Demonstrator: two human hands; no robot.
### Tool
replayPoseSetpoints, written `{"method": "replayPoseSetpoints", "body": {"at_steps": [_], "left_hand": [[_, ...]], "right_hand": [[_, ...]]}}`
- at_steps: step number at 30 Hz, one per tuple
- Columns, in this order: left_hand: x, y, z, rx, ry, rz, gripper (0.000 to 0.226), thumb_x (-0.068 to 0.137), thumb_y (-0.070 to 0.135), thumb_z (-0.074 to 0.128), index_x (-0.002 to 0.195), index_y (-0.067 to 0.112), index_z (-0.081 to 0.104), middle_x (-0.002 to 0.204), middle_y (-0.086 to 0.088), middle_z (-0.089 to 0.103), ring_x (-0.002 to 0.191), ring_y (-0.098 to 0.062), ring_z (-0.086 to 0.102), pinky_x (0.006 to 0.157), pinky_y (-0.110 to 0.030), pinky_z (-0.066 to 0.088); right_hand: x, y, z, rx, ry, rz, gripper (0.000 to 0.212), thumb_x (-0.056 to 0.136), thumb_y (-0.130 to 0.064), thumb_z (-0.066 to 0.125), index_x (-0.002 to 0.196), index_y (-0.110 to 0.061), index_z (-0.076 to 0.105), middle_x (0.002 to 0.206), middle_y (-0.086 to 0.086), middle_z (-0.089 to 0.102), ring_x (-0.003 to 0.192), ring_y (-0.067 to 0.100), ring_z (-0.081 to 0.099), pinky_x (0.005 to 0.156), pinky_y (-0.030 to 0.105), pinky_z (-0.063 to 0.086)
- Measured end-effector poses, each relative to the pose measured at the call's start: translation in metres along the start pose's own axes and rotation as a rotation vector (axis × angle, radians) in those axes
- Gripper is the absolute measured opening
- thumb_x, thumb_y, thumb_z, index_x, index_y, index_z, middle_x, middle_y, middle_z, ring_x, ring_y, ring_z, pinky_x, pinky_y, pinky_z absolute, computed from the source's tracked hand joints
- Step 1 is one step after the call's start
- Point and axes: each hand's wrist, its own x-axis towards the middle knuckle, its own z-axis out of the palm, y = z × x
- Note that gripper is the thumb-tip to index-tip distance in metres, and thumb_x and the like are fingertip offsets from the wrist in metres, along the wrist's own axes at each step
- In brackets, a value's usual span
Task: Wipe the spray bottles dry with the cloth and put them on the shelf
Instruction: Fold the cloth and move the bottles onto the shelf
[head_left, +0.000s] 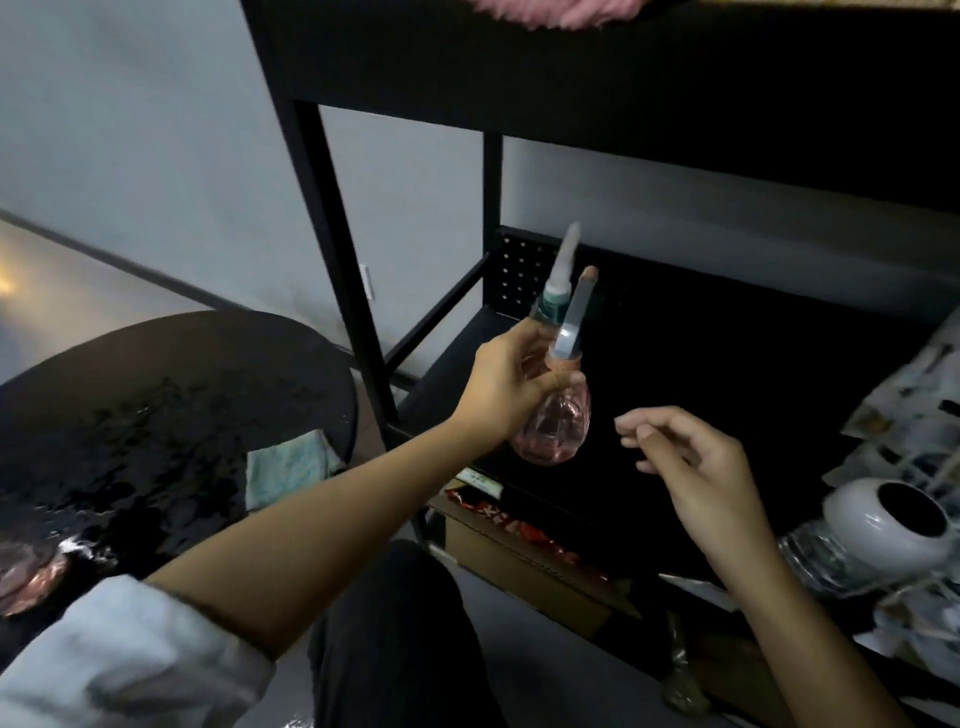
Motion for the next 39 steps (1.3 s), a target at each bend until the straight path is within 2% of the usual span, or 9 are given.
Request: {"method": "replayPoseSetpoints", "body": {"at_steps": [8,11,14,19,23,27,32,34,39], "left_hand": [[0.043,-0.021,0.061,-0.060,0.012,-0.049,0.029,0.076,-0.003,0.075,0.100,0.000,0.059,0.093,-0.017,0.070,0.087,-0.024,0.068,0.084,-0.039,0.056],[0.061,-0.028,0.078,-0.071,0.032,-0.104,0.028,0.078,-0.011,0.071,0.101,-0.004,0.057,0.084,-0.008,0.065,0.068,0.005,0.062,0.070,-0.015,0.052],[0.079,-0.030,0.089,-0.050,0.043,-0.119,0.027,0.078,-0.014,0.069,0.100,-0.003,0.057,0.075,0.001,0.062,0.057,0.013,0.059,0.063,-0.008,0.048],[0.092,-0.036,0.096,0.047,0.056,-0.009,0.031,0.077,0.003,0.077,0.100,0.002,0.056,0.074,0.001,0.066,0.071,-0.013,0.065,0.076,-0.031,0.054],[0.095,-0.039,0.096,0.047,0.019,0.019,0.029,0.081,0.003,0.074,0.103,0.000,0.054,0.079,-0.003,0.067,0.068,-0.005,0.061,0.071,-0.026,0.053],[0.094,-0.038,0.095,0.110,0.008,0.049,0.033,0.081,0.001,0.073,0.108,-0.006,0.055,0.068,0.010,0.053,0.059,0.009,0.054,0.061,-0.003,0.037],[0.082,-0.022,0.084,0.100,0.012,-0.008,0.052,0.078,0.009,0.077,0.125,0.004,0.055,0.101,-0.012,0.069,0.095,-0.023,0.064,0.087,-0.028,0.049],[0.067,-0.016,0.074,0.050,0.051,-0.005,0.044,0.083,0.007,0.072,0.124,0.004,0.055,0.113,-0.010,0.067,0.107,-0.021,0.063,0.095,-0.029,0.048],[0.028,-0.010,0.030,0.038,0.038,0.062,0.013,0.087,0.001,0.061,0.097,0.008,0.066,0.092,-0.004,0.072,0.087,-0.013,0.068,0.082,-0.028,0.054]], "right_hand": [[0.004,0.024,-0.014,0.038,0.038,0.079,0.024,0.095,-0.006,0.053,0.091,-0.022,0.070,0.096,-0.012,0.071,0.092,0.005,0.066,0.077,0.018,0.052],[0.009,0.029,-0.015,0.033,0.049,0.090,0.024,0.096,-0.005,0.053,0.091,-0.021,0.071,0.096,-0.010,0.071,0.092,0.005,0.066,0.077,0.018,0.052],[0.014,0.033,-0.016,0.041,0.054,0.105,0.025,0.096,-0.004,0.052,0.091,-0.021,0.070,0.095,-0.012,0.071,0.092,0.004,0.066,0.078,0.019,0.052],[0.019,0.040,-0.013,0.043,0.066,0.130,0.027,0.096,-0.003,0.053,0.089,-0.022,0.071,0.094,-0.012,0.071,0.091,0.004,0.066,0.077,0.020,0.053],[0.021,0.043,-0.011,0.027,0.066,0.125,0.027,0.096,-0.003,0.053,0.090,-0.022,0.070,0.093,-0.013,0.071,0.091,0.004,0.066,0.075,0.017,0.052],[0.022,0.042,-0.008,0.021,0.064,0.128,0.027,0.096,-0.004,0.053,0.089,-0.023,0.070,0.094,-0.013,0.071,0.091,0.003,0.066,0.075,0.018,0.052],[0.021,0.036,0.000,0.030,0.047,0.120,0.026,0.096,-0.004,0.053,0.090,-0.022,0.071,0.095,-0.011,0.071,0.091,0.004,0.066,0.076,0.019,0.053],[0.022,0.030,0.005,0.039,0.042,0.109,0.026,0.095,-0.004,0.053,0.090,-0.022,0.071,0.095,-0.010,0.072,0.091,0.004,0.066,0.075,0.020,0.053],[0.026,0.008,0.026,0.071,0.010,0.061,0.026,0.094,-0.003,0.054,0.089,-0.021,0.071,0.095,-0.010,0.072,0.088,0.005,0.066,0.073,0.019,0.052]]}}
